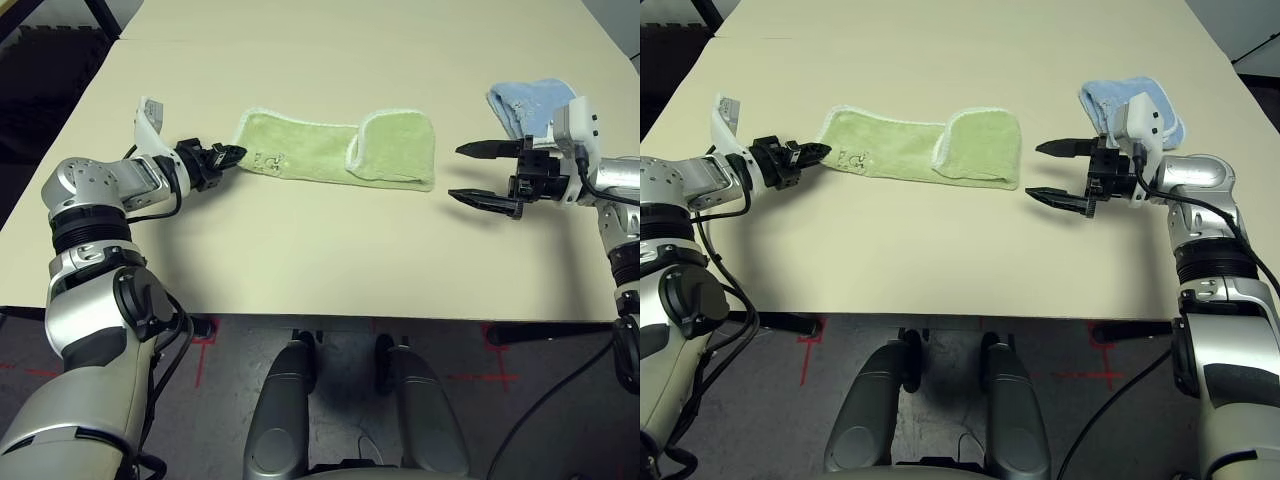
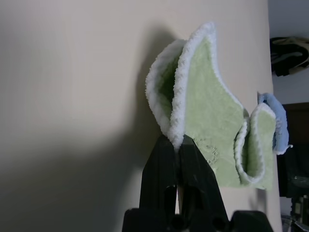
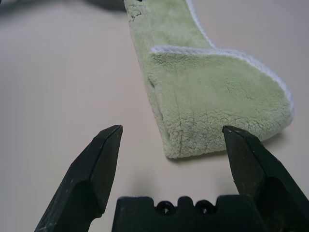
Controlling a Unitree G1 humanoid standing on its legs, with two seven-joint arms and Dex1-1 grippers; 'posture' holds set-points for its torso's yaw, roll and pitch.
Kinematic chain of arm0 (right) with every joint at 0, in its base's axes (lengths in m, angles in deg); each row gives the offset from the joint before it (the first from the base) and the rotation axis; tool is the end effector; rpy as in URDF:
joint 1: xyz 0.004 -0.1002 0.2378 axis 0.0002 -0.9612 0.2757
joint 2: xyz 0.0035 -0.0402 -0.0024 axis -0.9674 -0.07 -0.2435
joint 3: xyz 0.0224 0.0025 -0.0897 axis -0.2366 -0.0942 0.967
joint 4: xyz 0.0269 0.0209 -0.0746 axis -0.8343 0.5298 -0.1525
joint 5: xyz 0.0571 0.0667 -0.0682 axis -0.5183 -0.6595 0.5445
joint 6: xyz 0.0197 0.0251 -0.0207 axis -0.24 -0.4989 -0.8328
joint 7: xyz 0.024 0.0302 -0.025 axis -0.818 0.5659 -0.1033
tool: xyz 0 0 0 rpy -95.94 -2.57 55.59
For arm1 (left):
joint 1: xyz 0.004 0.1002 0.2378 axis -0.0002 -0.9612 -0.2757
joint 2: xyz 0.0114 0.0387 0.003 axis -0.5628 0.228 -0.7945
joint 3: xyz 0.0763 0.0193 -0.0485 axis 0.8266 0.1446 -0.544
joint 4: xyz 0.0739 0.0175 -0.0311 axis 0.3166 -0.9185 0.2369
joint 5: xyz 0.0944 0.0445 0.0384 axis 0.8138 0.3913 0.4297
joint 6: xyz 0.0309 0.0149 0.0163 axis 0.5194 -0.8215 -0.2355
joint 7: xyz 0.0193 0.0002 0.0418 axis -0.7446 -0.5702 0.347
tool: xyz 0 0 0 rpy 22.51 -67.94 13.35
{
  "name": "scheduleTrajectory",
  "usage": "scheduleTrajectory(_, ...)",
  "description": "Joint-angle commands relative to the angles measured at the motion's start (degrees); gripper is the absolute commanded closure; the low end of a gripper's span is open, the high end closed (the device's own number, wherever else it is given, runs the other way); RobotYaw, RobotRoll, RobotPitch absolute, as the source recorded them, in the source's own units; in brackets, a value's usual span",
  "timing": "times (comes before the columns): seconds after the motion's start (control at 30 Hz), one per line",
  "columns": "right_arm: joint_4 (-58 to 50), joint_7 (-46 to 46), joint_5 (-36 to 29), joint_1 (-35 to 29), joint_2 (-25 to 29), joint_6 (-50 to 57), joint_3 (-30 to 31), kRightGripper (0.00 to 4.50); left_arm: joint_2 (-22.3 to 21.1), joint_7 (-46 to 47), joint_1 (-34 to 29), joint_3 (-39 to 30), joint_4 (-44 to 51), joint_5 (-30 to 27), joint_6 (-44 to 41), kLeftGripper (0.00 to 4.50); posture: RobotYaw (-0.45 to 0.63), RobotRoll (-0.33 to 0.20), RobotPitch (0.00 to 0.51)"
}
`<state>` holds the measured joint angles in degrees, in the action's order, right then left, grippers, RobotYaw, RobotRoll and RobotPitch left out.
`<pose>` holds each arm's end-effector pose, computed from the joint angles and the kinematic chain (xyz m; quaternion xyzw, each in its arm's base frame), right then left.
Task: Fold the towel and set it aside.
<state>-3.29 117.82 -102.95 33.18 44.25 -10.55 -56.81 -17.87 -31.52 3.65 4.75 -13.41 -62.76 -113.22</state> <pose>0.3219 -0.2896 0.2145 -0.2209 -0.0525 0.5377 0.8120 0.3189 0.2839 0.2180 -0.3637 0.2289 -0.1961 0.8814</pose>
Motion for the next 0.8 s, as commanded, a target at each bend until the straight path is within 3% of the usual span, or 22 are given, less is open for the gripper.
scheduleTrajectory(0.03, -0.3, 0.3, 0.52, -0.58, 0.52, 0.14, -0.07, 0.0, -3.46, -2.35, -4.03, 1.53, 5.07, -0.86, -3.02, 4.44, 0.04, 0.0, 0.251)
scheduleTrajectory(0.4, 2.32, 1.24, 1.41, 1.14, -0.18, 0.01, 0.47, 0.0, -5.37, -1.95, -7.93, -0.78, 12.98, -3.18, -5.66, 4.44, 0.07, 0.0, 0.25)
scheduleTrajectory(0.63, 3.16, 1.84, 2.1, 1.7, -0.4, 0.13, 0.43, 0.0, -7.18, -7.7, -3.6, 5.93, 16.56, -5.32, -9.32, 4.44, 0.07, 0.0, 0.25)
scheduleTrajectory(0.8, 3.6, 1.7, 2.45, 1.92, -0.4, -0.19, 0.24, 0.0, -4.26, -10.25, 3.43, 8.11, 19.45, -8.97, -12.93, 4.44, 0.07, 0.0, 0.251)
